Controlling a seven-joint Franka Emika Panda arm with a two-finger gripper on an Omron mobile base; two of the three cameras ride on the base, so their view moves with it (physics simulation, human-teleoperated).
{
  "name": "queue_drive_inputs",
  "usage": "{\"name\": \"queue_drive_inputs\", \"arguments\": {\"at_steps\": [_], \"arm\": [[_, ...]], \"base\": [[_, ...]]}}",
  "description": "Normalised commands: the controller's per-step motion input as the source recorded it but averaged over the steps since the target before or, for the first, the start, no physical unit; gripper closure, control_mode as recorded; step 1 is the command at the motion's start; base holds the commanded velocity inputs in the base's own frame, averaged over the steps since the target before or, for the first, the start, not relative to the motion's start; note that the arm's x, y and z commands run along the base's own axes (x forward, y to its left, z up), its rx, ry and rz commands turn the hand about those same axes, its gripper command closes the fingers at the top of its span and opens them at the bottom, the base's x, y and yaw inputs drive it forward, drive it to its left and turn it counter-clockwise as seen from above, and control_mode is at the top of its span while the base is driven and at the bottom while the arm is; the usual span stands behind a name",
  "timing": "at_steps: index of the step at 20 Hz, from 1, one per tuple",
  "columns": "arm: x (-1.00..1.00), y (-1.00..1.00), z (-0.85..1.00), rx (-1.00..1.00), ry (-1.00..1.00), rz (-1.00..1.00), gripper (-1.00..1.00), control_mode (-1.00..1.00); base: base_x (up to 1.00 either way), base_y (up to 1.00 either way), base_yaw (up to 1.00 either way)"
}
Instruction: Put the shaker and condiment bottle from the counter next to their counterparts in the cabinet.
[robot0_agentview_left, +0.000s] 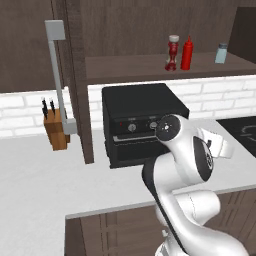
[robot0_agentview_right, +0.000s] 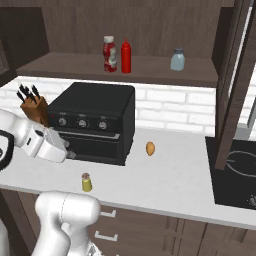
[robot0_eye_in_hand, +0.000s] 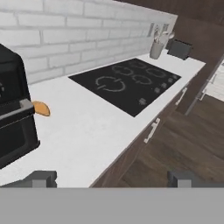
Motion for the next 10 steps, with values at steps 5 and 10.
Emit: {"name": "queue_drive_inputs", "arguments": {"at_steps": [5,10], "arm": [[0.00,0.00,-0.72,-0.12,-0.20,0.00,-1.00,-1.00],[0.00,0.00,-0.69,-0.11,-0.23,0.00,-1.00,-1.00]], "base": [[0.00,0.00,0.00],[0.00,0.00,0.00]]}}
